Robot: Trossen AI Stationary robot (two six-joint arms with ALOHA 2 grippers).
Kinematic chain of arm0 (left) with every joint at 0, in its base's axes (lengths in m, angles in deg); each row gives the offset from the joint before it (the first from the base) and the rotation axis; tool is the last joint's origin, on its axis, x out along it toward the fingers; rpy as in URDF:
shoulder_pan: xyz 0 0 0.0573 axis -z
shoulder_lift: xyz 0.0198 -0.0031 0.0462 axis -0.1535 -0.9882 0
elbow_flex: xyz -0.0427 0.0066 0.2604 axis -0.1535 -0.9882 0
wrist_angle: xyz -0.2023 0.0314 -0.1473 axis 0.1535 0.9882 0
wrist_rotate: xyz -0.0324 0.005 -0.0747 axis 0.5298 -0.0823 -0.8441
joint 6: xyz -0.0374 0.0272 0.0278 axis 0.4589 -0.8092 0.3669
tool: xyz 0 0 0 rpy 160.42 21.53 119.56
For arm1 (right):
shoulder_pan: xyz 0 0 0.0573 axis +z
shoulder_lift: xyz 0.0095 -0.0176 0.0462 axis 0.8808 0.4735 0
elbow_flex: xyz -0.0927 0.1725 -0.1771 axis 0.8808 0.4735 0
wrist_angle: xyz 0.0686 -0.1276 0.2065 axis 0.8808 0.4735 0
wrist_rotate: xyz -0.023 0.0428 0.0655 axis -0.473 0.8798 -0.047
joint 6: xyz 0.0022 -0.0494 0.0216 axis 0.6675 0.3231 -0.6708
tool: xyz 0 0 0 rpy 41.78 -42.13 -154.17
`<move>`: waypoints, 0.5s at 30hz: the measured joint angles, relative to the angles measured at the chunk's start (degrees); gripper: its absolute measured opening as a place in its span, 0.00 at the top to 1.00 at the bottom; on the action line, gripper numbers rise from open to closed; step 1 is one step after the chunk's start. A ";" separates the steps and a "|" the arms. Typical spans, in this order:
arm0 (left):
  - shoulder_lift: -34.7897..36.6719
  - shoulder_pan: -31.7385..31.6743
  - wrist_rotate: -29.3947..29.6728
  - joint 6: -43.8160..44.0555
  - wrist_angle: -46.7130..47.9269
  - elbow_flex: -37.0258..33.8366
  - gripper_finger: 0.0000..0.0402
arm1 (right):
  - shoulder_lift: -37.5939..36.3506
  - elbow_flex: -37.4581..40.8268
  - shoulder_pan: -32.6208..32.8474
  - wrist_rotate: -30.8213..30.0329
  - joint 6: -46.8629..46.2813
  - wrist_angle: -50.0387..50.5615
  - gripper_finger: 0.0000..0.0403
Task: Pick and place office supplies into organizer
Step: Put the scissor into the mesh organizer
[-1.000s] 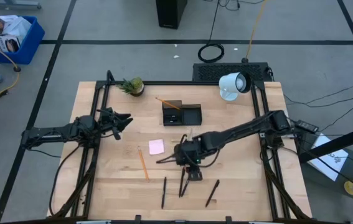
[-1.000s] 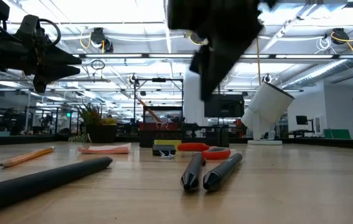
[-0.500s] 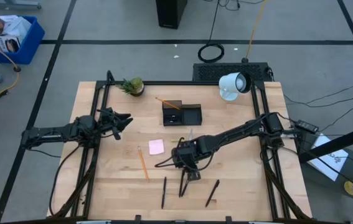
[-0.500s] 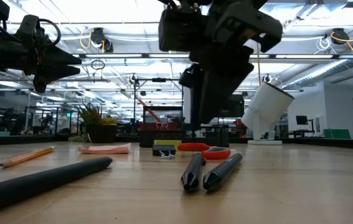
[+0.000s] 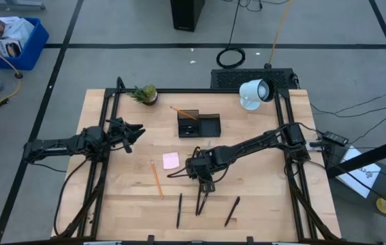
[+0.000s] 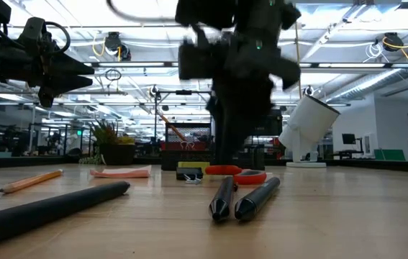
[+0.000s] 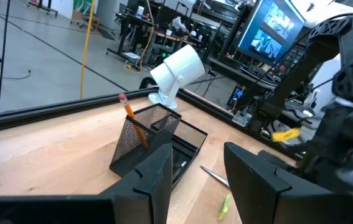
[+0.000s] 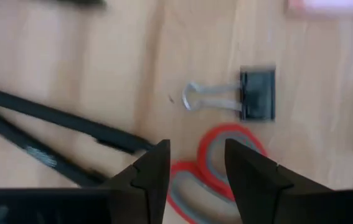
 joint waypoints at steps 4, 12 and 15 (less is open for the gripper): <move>0.01 0.01 -0.02 0.00 -0.01 0.00 0.63 | 0.66 0.06 0.09 -1.98 1.18 -0.28 0.65; 0.00 0.02 0.00 0.02 0.00 0.00 0.63 | 0.53 0.11 -0.13 -1.76 0.19 -0.60 0.65; 0.00 0.02 -0.01 0.01 -0.02 0.00 0.63 | 0.53 1.33 -0.15 -1.79 -0.12 -1.86 0.65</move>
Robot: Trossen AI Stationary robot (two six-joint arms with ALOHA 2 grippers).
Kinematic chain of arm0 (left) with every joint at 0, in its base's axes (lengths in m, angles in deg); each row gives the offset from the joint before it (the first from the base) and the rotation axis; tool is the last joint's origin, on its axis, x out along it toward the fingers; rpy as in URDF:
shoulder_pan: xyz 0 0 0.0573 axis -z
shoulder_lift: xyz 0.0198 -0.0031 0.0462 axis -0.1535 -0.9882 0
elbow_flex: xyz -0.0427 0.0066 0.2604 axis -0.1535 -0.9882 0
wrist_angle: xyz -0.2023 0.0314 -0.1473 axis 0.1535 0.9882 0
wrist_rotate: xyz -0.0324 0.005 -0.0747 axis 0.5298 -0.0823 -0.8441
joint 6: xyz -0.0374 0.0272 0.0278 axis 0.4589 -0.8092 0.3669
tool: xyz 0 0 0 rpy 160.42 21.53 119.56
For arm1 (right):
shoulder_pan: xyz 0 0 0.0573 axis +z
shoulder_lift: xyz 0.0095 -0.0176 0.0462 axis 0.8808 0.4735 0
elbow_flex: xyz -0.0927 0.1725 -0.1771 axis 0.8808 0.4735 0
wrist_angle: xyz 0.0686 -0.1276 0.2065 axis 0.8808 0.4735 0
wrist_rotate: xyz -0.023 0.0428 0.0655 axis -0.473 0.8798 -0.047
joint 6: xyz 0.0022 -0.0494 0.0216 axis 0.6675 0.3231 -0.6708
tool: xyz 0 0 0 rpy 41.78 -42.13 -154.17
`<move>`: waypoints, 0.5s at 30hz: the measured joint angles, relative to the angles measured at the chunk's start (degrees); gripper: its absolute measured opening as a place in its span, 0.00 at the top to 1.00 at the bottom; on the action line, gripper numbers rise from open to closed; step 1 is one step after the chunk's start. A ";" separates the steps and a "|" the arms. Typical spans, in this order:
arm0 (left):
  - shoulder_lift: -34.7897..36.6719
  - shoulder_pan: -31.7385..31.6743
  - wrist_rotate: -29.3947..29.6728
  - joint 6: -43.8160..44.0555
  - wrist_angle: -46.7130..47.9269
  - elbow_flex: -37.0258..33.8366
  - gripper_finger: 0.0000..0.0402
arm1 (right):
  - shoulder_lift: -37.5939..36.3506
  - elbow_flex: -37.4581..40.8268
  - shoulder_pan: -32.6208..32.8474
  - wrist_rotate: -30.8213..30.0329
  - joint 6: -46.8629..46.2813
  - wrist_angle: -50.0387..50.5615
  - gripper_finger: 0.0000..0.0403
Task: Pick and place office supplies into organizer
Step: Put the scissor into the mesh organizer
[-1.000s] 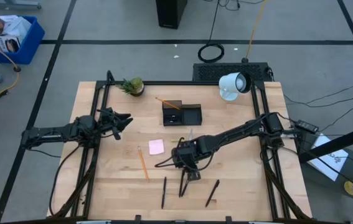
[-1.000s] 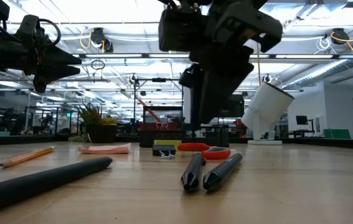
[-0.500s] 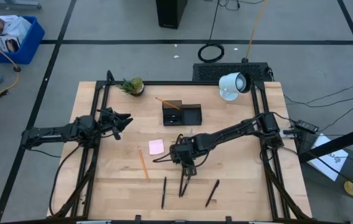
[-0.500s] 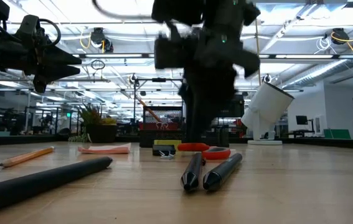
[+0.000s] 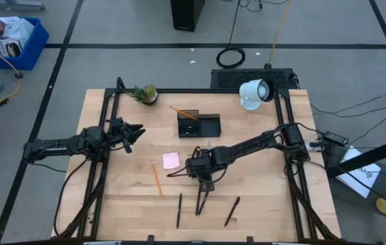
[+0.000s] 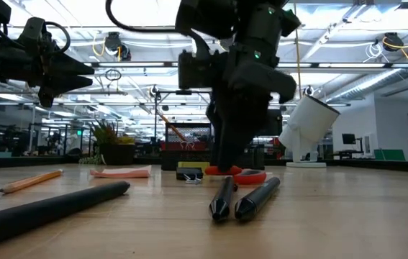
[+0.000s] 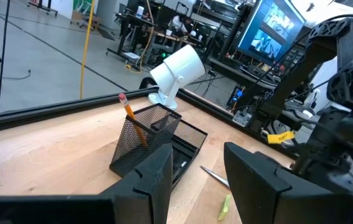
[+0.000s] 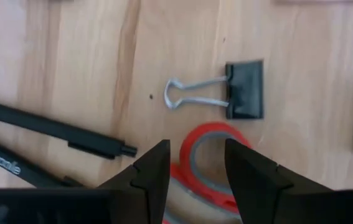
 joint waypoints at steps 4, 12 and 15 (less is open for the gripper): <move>0.00 0.00 0.01 -0.01 0.01 0.00 0.63 | 0.04 1.65 0.02 0.06 -0.94 -1.35 0.65; 0.00 0.00 0.01 -0.01 0.00 0.00 0.63 | -0.15 3.87 0.02 0.17 -1.46 -4.09 0.68; 0.00 -0.02 0.01 -0.01 0.00 0.00 0.63 | -0.17 4.36 0.00 0.24 -1.46 -5.40 0.76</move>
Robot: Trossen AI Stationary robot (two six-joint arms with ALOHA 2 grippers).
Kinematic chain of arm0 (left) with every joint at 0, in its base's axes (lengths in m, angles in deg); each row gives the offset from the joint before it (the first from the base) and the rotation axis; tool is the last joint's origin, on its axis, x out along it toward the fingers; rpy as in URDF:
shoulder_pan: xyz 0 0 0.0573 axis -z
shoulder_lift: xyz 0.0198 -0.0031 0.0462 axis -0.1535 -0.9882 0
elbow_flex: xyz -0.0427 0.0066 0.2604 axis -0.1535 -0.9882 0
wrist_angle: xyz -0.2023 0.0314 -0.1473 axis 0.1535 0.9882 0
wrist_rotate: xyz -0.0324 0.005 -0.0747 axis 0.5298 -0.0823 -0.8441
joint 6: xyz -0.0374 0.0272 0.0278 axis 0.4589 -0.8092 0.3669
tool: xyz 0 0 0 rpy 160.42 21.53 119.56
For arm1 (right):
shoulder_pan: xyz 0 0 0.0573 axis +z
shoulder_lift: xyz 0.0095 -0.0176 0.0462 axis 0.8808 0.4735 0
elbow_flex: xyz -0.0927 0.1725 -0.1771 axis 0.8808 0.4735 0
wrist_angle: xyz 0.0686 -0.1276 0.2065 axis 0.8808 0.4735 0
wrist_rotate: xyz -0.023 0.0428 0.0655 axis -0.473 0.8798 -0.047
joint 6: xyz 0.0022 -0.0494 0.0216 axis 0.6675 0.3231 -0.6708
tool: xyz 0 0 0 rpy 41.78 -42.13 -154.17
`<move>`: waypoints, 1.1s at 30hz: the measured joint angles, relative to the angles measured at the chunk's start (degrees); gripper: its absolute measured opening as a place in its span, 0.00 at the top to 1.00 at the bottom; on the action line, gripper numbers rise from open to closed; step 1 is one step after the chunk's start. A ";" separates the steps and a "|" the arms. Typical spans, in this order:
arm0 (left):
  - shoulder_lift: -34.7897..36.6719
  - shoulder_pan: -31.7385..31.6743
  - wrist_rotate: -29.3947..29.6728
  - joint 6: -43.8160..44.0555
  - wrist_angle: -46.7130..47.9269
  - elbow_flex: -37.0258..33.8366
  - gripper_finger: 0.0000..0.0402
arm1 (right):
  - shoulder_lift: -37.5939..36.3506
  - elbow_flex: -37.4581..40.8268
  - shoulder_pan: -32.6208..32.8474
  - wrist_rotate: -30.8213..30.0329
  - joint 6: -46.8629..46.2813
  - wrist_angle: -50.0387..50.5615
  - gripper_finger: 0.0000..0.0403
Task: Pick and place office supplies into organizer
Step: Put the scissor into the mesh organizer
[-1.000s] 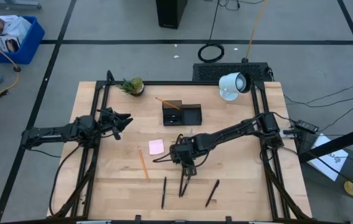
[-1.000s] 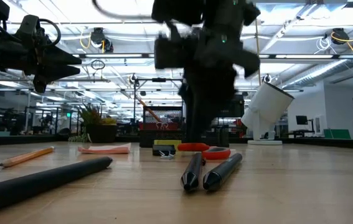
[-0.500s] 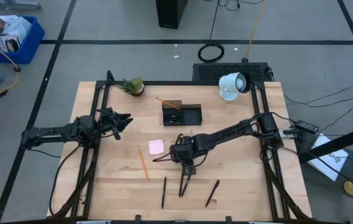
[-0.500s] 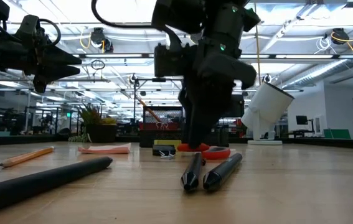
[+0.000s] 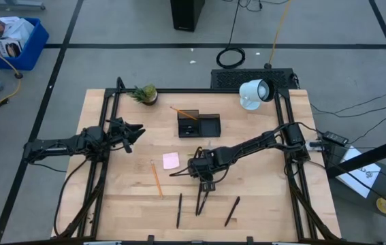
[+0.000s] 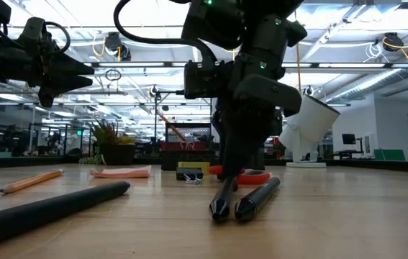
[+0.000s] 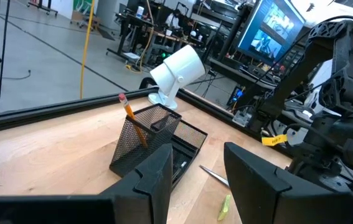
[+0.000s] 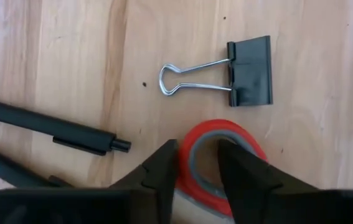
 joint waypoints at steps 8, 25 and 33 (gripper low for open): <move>0.01 0.01 0.00 0.01 0.01 0.00 0.63 | -0.02 0.23 0.00 -0.07 -0.37 -2.83 0.93; 0.01 0.02 -0.01 0.01 0.02 0.00 0.63 | -1.29 0.30 0.04 -0.11 -3.02 -20.49 0.93; 0.00 0.00 -0.02 0.02 0.19 0.00 0.63 | -8.65 0.30 0.15 -6.13 -1.40 -23.58 0.93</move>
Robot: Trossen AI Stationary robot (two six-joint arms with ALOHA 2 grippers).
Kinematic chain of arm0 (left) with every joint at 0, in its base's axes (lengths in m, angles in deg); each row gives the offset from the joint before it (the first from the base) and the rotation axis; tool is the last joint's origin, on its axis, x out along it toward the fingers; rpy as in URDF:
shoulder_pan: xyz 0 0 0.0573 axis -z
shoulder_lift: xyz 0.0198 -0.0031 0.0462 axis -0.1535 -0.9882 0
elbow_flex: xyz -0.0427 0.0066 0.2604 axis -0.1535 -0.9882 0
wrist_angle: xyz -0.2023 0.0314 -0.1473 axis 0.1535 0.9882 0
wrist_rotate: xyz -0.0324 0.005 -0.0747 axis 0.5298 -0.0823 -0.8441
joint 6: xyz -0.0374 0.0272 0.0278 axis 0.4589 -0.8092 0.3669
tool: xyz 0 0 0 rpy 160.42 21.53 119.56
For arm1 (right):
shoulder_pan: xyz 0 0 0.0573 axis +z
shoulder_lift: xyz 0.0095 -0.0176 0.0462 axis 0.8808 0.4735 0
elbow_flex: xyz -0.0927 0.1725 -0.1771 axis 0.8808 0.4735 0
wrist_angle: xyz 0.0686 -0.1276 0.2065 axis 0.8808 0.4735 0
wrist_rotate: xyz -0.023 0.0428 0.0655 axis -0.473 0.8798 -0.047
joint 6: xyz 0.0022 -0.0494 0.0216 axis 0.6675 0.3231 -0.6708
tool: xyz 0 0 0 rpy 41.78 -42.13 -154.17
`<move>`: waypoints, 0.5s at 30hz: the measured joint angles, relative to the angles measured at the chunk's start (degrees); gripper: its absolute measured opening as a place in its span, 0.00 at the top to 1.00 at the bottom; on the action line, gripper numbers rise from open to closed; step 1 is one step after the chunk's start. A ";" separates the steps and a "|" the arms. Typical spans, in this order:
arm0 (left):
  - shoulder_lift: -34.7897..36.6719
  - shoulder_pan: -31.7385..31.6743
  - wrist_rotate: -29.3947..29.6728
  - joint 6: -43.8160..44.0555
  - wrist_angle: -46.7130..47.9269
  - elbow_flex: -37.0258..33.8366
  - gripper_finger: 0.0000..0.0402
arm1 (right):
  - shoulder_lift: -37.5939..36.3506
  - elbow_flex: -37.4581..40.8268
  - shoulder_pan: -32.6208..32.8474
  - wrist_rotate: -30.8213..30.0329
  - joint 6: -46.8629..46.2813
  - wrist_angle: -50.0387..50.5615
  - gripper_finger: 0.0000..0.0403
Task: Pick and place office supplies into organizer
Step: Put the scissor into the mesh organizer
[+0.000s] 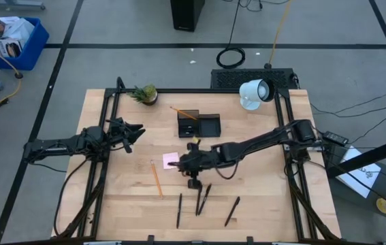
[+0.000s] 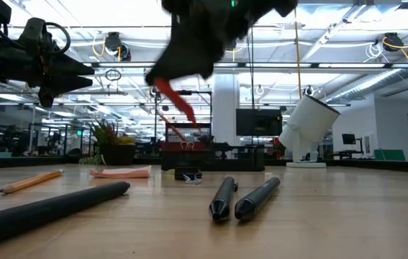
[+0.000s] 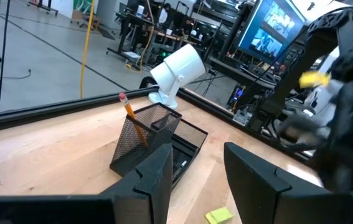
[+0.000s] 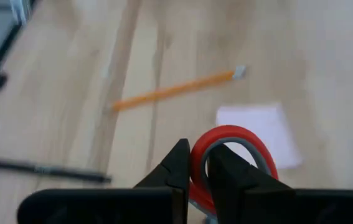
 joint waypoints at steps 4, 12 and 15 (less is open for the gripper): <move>0.02 0.00 0.00 -0.02 -0.14 0.00 0.63 | -4.83 0.00 -0.26 -1.46 3.42 -5.72 0.93; 0.01 0.01 0.00 -0.01 -0.13 0.00 0.63 | -13.82 10.14 -4.14 -1.36 2.87 -32.26 0.93; 0.02 0.00 -0.01 0.00 -0.14 0.00 0.63 | -15.51 17.27 -7.10 -1.07 -1.90 -48.14 0.93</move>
